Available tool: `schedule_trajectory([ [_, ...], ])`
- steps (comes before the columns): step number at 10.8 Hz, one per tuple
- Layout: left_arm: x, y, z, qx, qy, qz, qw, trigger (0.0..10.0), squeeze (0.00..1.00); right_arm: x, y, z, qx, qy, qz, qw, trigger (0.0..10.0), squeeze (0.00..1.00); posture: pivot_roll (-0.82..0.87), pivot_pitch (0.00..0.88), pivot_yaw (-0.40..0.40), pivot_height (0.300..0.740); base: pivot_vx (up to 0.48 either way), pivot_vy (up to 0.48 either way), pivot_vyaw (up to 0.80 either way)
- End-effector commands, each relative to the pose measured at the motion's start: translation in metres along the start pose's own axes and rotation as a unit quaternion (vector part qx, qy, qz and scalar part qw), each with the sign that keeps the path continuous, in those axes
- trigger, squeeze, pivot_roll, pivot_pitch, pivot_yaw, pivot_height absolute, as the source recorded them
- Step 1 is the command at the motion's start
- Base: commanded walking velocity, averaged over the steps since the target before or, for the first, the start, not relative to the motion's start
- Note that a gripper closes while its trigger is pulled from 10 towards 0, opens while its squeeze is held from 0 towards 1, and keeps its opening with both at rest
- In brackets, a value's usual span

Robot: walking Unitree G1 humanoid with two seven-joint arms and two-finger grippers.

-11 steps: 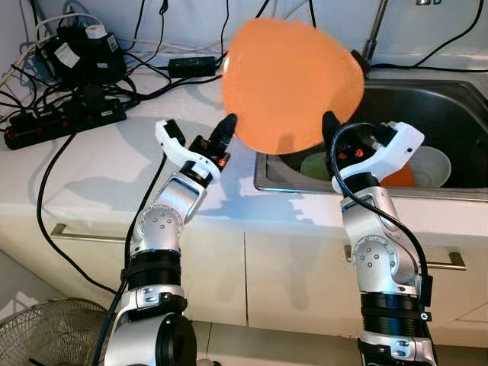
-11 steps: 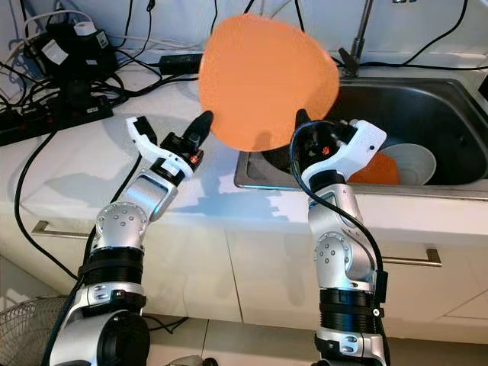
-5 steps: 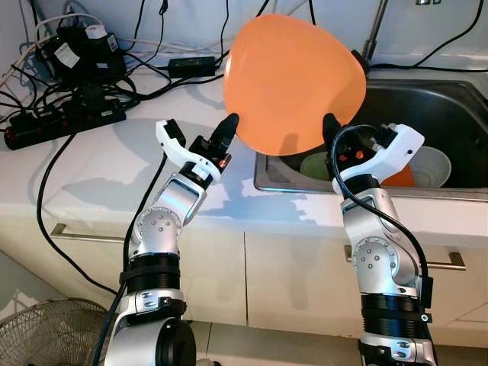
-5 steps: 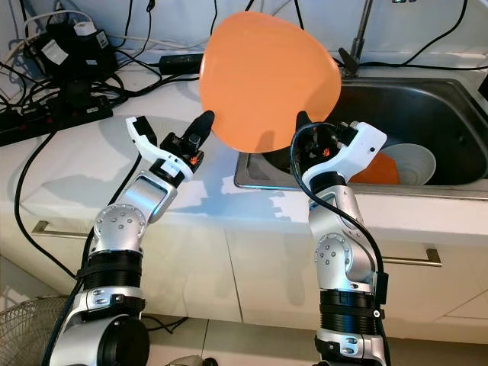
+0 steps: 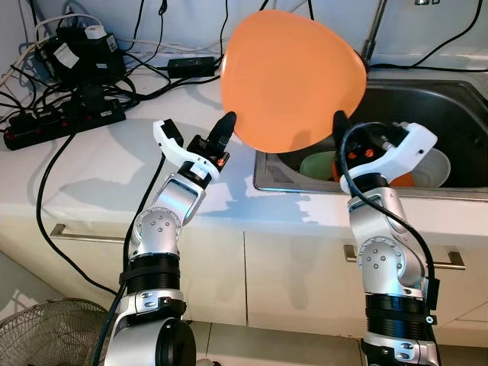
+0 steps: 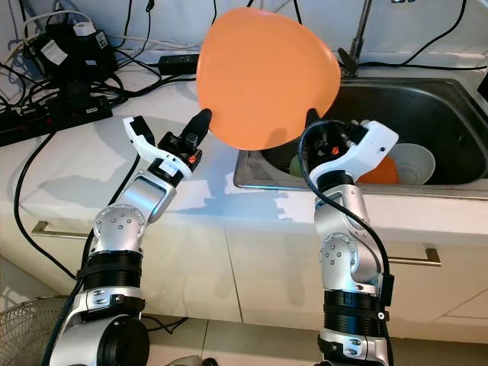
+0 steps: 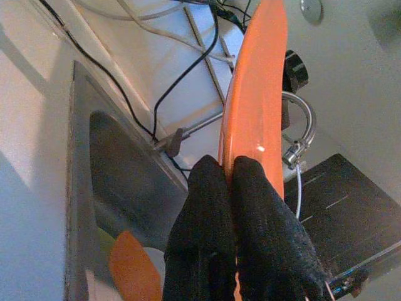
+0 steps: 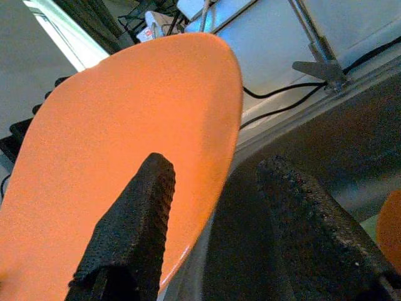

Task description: Kitchen organization

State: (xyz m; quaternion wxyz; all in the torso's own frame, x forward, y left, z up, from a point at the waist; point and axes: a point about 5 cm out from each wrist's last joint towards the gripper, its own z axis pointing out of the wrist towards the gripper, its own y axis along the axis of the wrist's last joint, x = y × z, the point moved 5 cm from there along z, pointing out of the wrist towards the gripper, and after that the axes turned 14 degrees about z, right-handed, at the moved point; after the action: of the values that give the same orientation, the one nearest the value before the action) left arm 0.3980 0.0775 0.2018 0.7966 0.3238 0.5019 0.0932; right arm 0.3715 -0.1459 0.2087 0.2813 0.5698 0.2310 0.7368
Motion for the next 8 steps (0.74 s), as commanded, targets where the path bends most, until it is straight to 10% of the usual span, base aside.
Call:
schedule_trajectory([
  [1,-0.0081,-0.0017,0.0019,-0.014,-0.018,-0.018,1.000,10.0,0.00,0.0019,0.0054,-0.0014,-0.007,0.002,0.005,1.000,10.0,0.00,-0.02,0.000,0.080,0.740,0.000,0.000,0.00],
  [8,-0.0125,-0.0080,0.0001,-0.002,-0.035,-0.030,0.999,10.0,0.00,-0.0028,-0.0031,0.0017,0.009,-0.008,0.141,0.990,10.0,0.00,-0.01,0.000,0.075,0.740,0.000,0.000,0.00],
])
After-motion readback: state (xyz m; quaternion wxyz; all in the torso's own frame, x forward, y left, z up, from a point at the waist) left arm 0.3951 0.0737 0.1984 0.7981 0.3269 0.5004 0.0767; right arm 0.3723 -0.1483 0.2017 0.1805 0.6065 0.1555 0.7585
